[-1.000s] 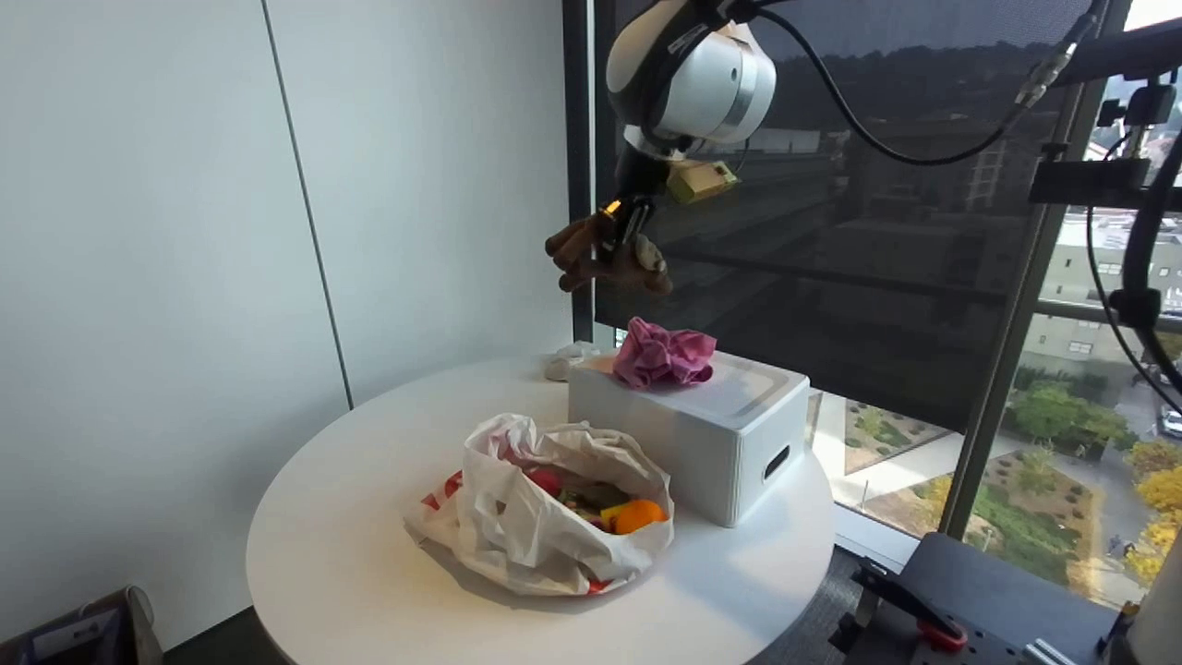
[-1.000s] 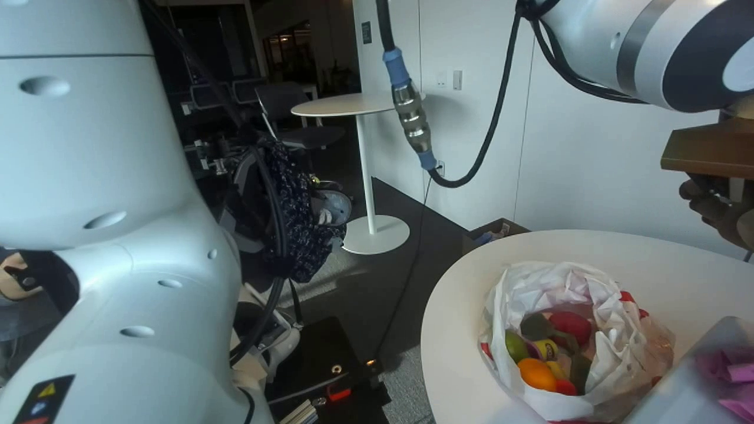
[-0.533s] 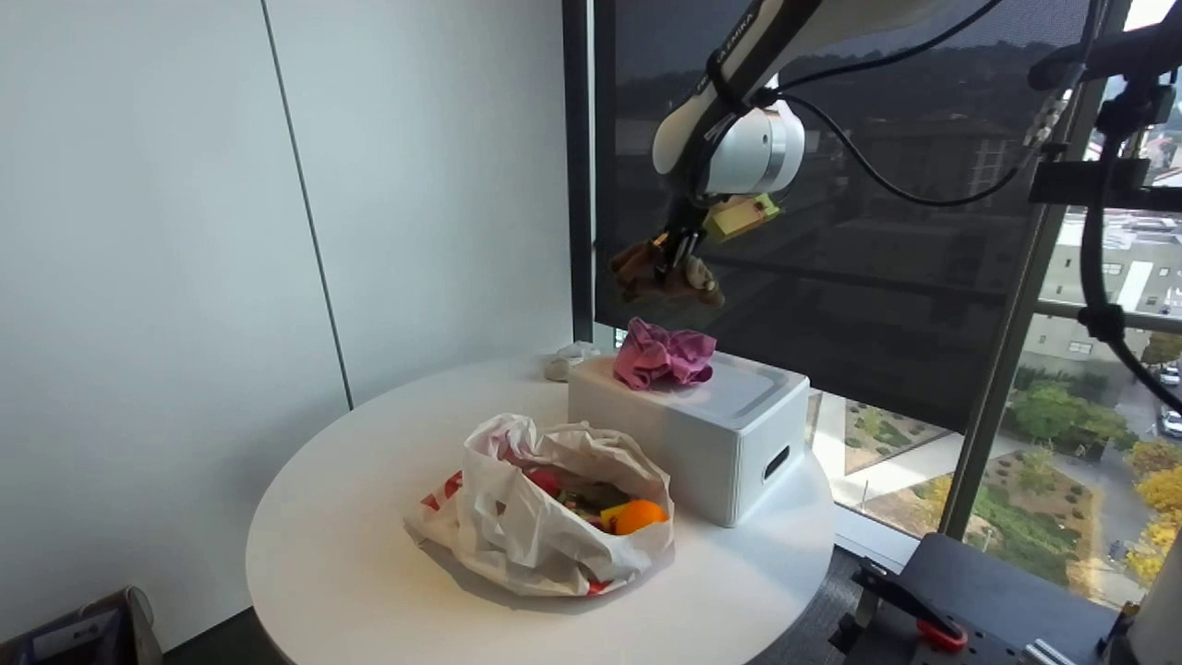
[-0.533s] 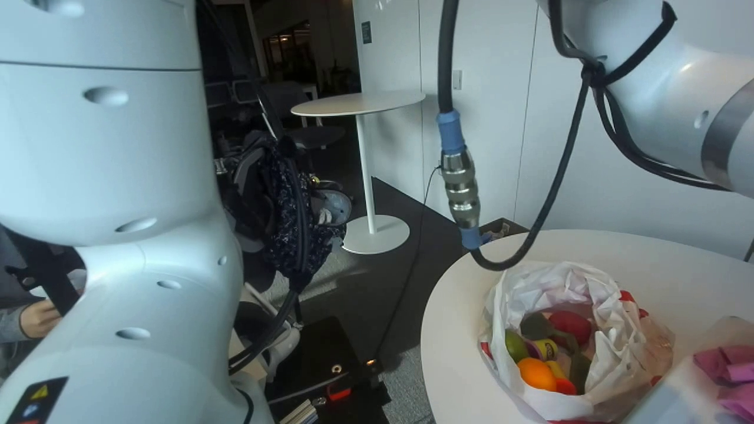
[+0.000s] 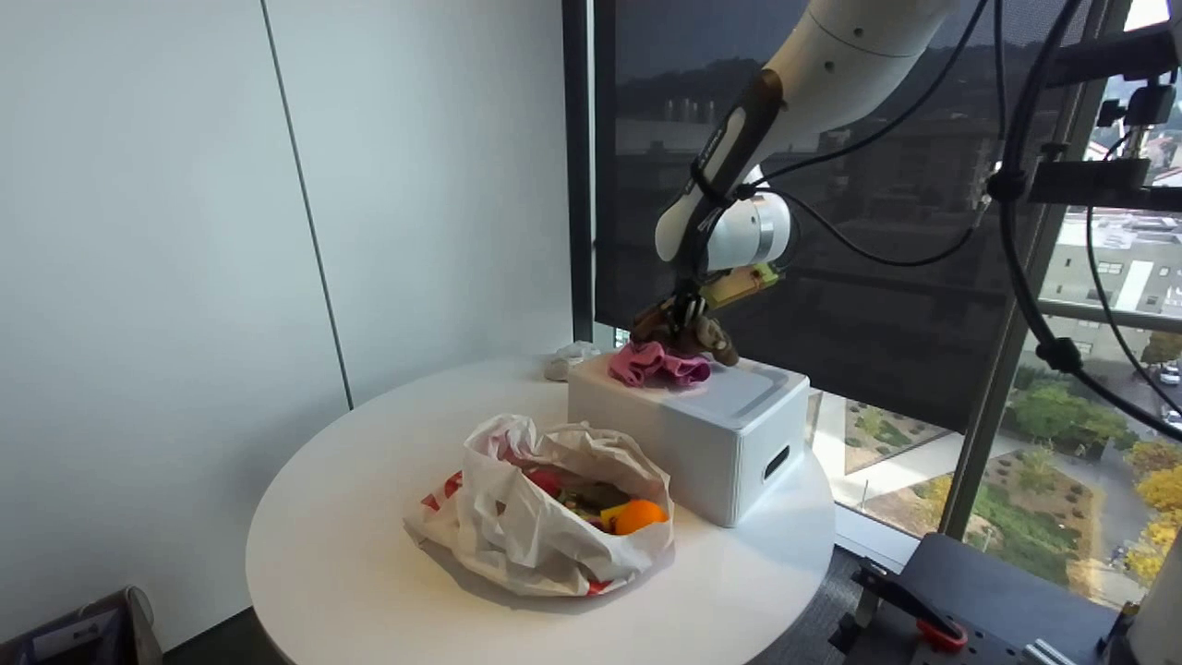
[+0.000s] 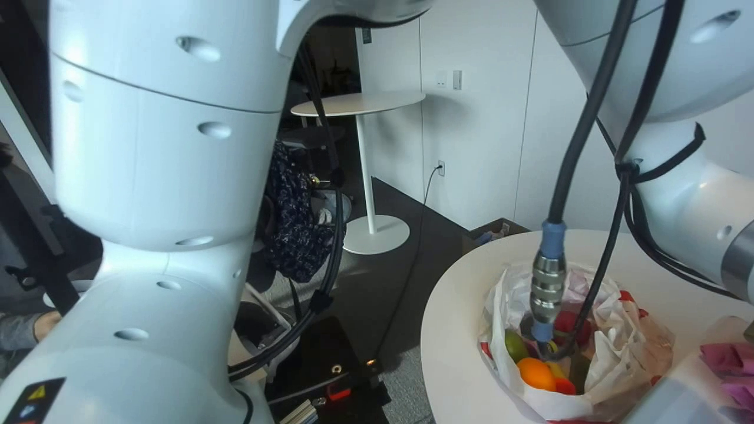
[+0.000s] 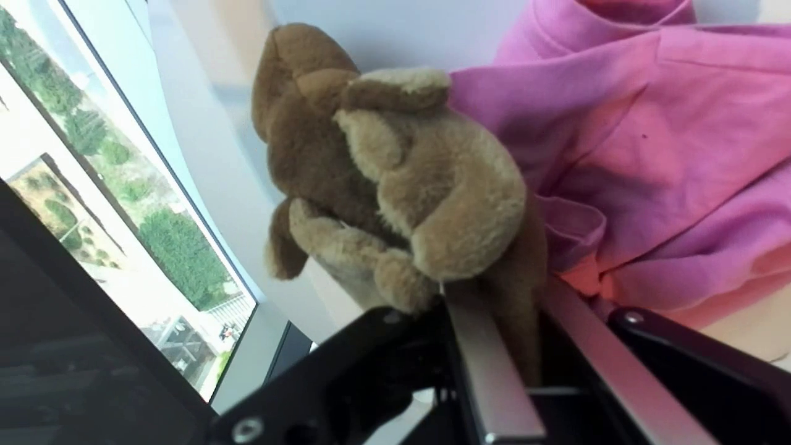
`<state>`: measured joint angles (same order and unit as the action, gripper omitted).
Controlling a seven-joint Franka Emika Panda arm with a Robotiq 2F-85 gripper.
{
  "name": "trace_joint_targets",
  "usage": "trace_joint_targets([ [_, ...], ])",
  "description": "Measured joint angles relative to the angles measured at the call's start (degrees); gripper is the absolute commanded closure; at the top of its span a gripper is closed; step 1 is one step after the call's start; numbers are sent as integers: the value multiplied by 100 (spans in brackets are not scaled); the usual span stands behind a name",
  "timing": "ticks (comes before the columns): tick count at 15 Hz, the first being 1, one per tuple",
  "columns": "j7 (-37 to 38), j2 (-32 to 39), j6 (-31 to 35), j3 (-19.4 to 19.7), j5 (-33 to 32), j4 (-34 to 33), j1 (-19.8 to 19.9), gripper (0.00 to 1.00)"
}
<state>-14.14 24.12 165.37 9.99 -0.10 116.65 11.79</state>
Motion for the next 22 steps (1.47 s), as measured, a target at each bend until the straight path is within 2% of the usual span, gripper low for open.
trace_joint_targets([
  [1,87,111,26,3,-2,-82,0,59],
  [2,168,190,39,3,-4,-150,0,58],
  [3,237,239,41,3,-4,-207,0,53],
  [9,481,247,58,-3,-4,-302,-4,6],
  [10,501,220,66,-11,-4,-296,-5,1],
  [14,553,-57,76,-96,-4,-171,-7,0],
  [17,466,-561,19,-346,-2,182,-4,0],
  [22,-180,-1492,-1106,-1057,209,975,-155,0],
])
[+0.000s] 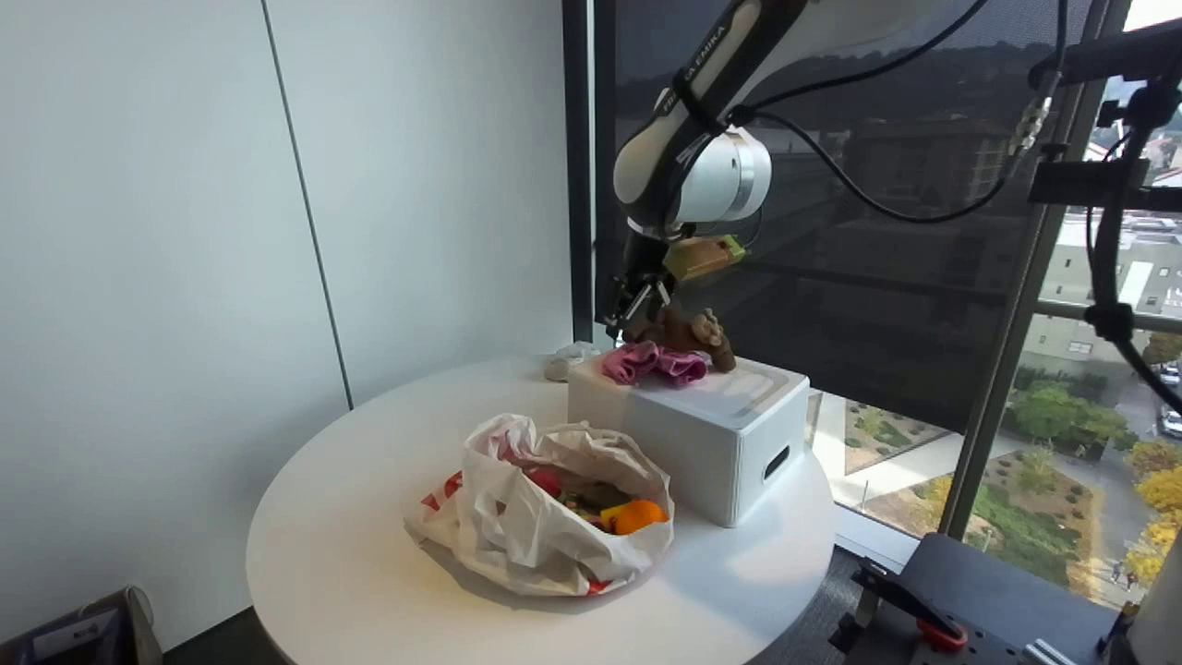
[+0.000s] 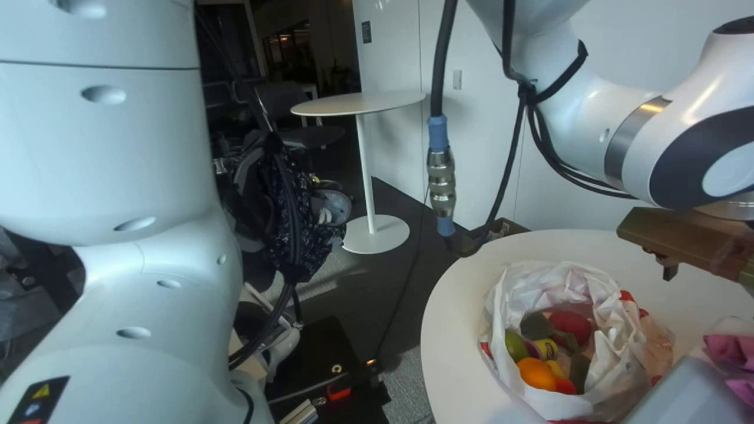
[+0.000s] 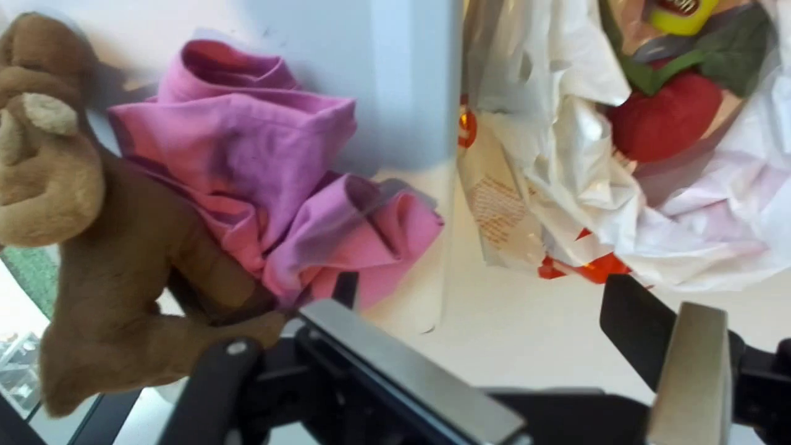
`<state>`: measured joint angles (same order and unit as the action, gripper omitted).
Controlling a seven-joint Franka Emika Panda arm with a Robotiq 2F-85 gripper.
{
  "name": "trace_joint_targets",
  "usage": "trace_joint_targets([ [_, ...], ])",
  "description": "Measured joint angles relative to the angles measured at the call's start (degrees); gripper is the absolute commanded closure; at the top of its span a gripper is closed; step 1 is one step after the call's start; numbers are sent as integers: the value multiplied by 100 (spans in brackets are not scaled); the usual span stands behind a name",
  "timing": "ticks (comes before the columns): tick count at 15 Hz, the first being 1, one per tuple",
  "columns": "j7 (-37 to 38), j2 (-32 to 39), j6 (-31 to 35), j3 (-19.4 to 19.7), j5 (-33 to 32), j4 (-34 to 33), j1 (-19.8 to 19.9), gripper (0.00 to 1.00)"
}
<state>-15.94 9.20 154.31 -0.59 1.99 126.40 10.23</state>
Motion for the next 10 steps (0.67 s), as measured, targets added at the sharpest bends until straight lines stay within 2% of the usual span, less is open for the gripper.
trace_joint_targets([
  [6,-116,32,-1273,-109,-163,354,-606,0],
  [10,-114,425,-1618,-131,-191,358,-851,0],
])
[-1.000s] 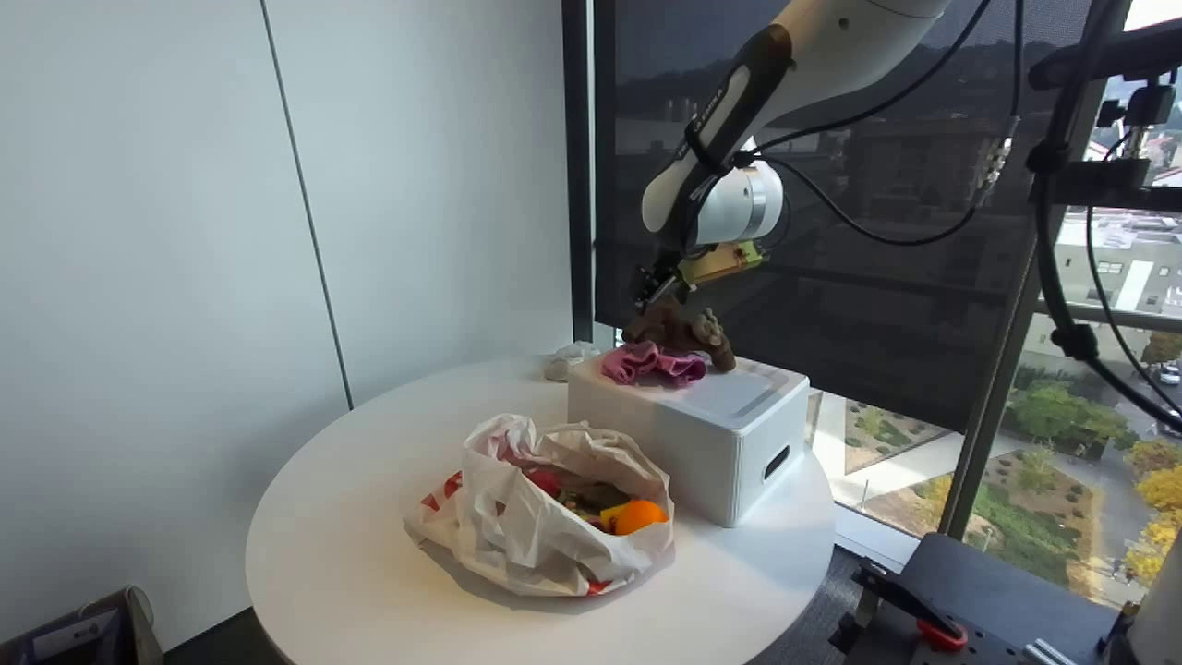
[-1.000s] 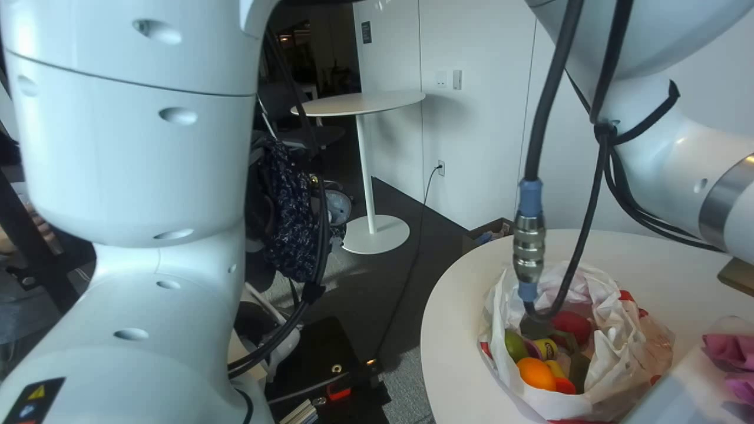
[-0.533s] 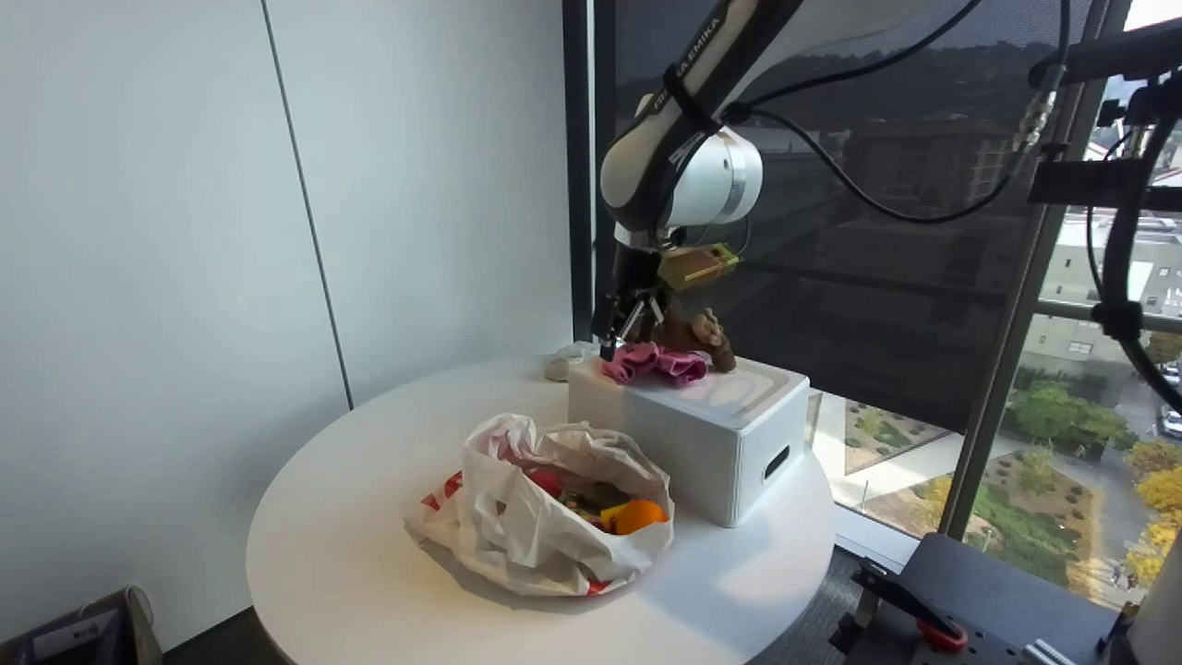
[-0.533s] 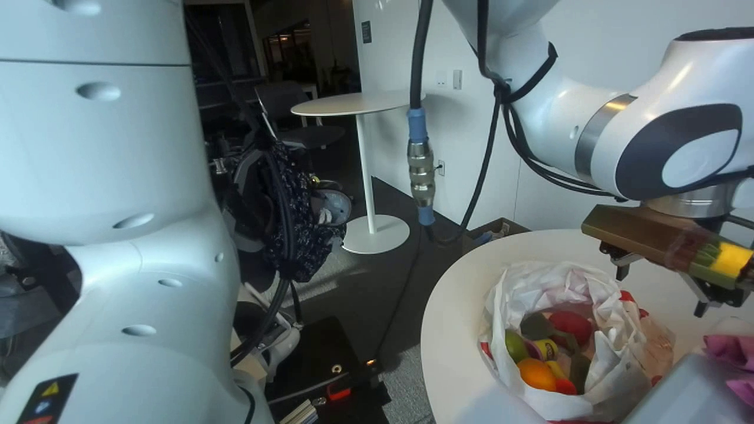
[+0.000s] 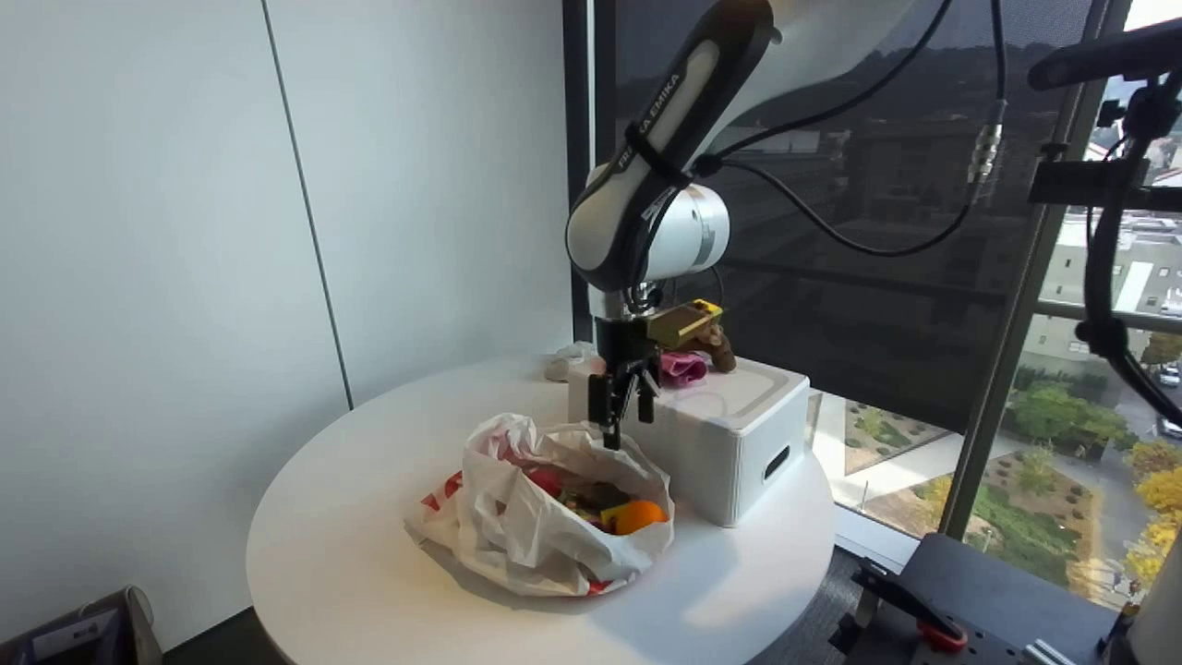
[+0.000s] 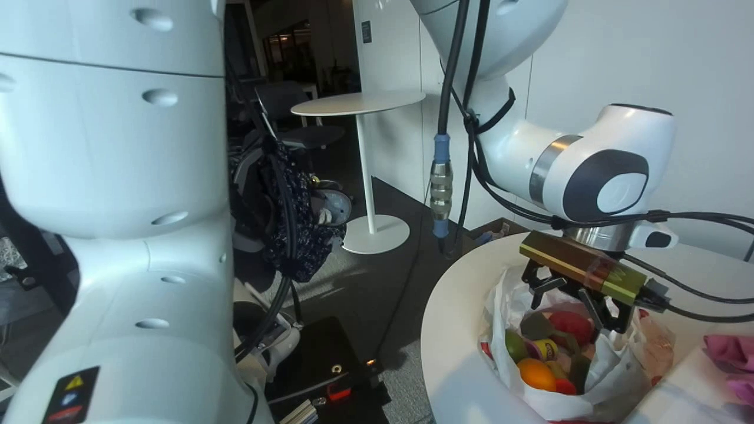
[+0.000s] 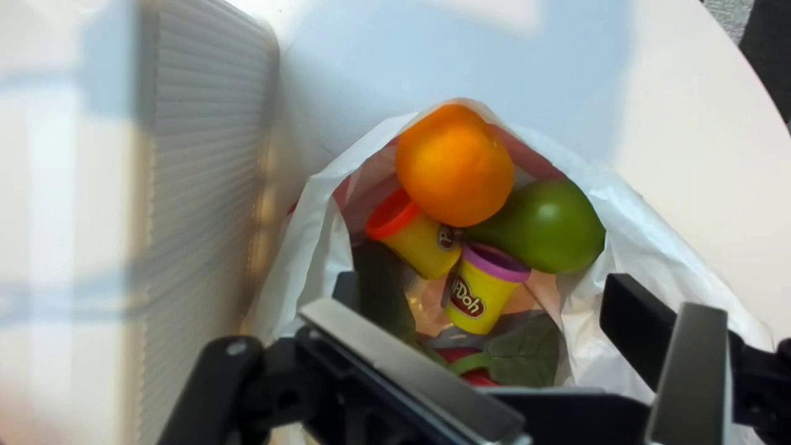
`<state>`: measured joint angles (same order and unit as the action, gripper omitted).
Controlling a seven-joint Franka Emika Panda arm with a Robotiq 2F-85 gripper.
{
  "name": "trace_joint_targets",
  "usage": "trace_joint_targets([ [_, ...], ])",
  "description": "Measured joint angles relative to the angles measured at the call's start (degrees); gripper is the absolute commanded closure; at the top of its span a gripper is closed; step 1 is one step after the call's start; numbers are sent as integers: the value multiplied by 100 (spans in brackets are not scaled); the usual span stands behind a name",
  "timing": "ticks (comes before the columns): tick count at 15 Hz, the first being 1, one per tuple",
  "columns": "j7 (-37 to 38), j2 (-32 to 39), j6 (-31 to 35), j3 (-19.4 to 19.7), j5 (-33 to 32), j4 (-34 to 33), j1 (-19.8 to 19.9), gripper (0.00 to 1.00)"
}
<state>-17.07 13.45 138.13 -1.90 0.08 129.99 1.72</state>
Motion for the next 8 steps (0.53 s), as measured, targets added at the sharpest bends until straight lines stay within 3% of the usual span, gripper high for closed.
trace_joint_targets([
  [8,1,874,316,-6,-71,-61,-89,0],
])
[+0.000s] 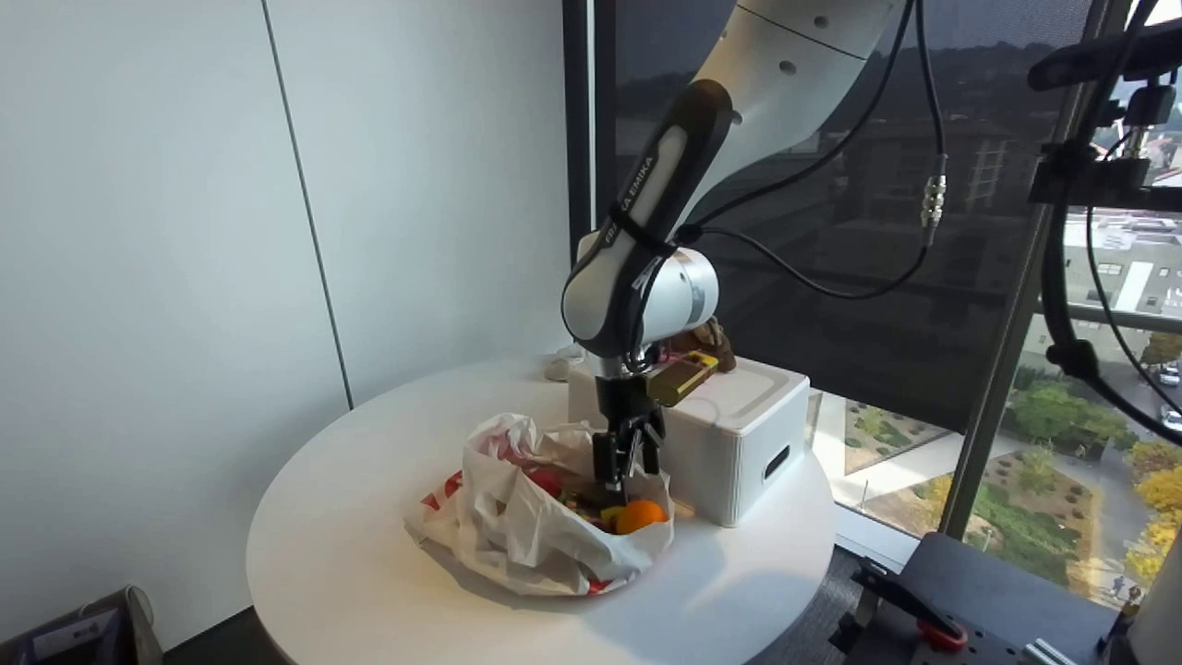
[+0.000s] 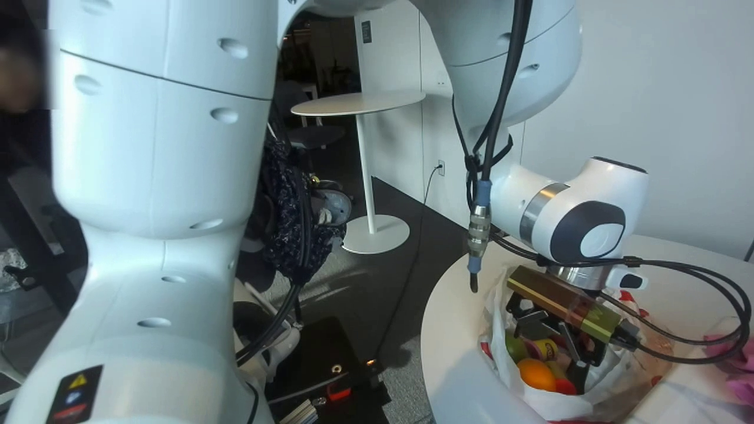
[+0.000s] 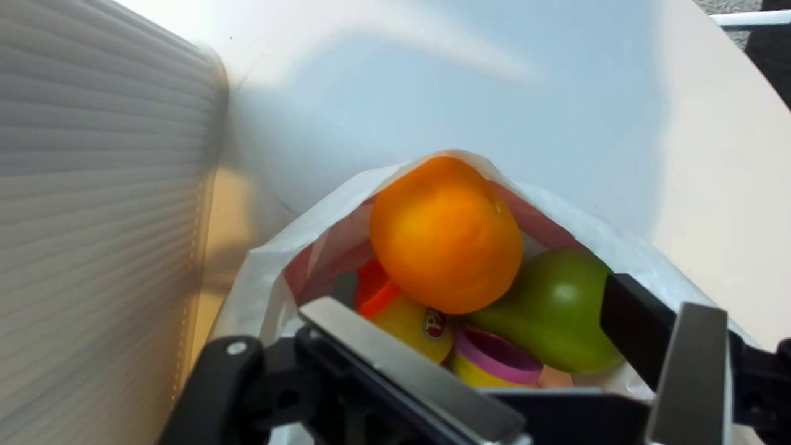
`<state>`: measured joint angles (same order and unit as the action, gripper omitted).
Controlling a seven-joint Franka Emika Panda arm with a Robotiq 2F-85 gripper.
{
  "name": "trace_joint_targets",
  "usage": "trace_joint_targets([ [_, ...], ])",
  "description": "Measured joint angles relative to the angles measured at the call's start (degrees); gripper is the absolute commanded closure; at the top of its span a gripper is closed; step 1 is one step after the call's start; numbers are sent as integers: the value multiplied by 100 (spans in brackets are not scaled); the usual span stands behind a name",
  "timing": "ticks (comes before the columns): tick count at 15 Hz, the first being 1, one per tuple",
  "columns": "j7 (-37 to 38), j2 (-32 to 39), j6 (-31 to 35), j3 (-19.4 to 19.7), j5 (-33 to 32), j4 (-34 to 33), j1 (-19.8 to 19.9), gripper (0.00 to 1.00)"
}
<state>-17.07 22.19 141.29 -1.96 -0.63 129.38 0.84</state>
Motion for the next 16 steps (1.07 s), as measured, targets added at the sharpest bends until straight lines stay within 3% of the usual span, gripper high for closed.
trace_joint_targets([
  [7,0,545,196,0,0,-228,70,0],
  [8,-1,620,196,0,0,-283,88,25],
  [9,-3,696,196,0,0,-338,109,28],
  [14,-3,935,196,-2,0,-590,162,65],
  [16,4,932,192,-7,11,-636,168,67],
])
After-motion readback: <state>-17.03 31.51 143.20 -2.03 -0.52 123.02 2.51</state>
